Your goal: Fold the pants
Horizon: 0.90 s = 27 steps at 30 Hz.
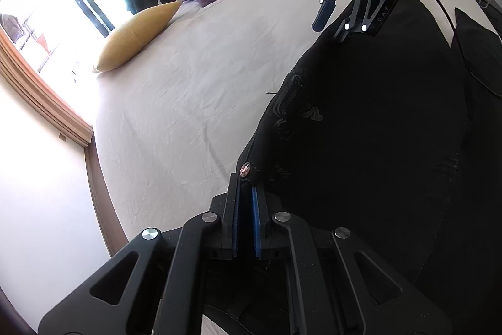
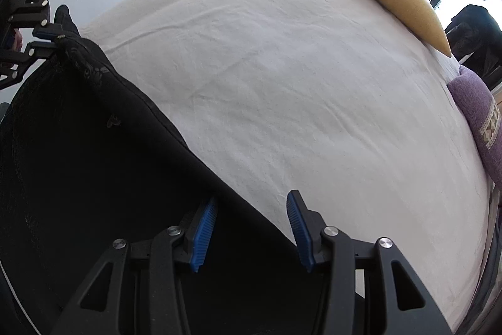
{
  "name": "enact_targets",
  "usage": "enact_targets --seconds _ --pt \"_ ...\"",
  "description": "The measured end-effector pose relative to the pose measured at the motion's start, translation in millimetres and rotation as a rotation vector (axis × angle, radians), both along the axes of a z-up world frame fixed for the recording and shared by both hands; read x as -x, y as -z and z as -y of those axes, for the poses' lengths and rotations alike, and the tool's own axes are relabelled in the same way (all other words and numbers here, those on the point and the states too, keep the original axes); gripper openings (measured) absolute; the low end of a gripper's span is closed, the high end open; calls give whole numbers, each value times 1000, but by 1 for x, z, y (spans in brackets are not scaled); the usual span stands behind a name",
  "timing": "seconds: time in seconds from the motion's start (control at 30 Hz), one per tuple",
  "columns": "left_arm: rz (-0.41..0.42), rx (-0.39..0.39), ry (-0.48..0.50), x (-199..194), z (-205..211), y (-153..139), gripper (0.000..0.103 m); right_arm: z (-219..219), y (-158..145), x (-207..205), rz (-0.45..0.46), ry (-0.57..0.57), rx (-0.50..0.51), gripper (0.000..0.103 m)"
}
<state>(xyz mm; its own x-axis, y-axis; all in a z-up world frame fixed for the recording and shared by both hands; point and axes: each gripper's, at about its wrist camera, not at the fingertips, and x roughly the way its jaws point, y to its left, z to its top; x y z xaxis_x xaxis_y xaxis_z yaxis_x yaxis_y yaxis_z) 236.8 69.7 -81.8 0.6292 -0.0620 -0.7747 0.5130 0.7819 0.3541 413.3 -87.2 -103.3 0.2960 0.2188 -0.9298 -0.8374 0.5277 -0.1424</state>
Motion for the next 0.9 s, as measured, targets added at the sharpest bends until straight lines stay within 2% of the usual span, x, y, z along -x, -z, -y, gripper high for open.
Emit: enact_targets --seconds 0.1,0.23,0.5,0.7,0.9 --pt "4 5 1 0 2 1 5 -1 4 -1 -48 -15 13 28" --pt "7 9 -4 -3 3 0 5 1 2 3 -50 -14 12 12" --pt "31 56 -30 14 4 -17 5 10 -29 37 38 9 -29 8" --pt "33 78 -30 42 7 -29 5 14 -46 88 126 -20 -5 7" --pt "2 78 22 82 16 -26 5 20 -46 141 155 -30 5 6"
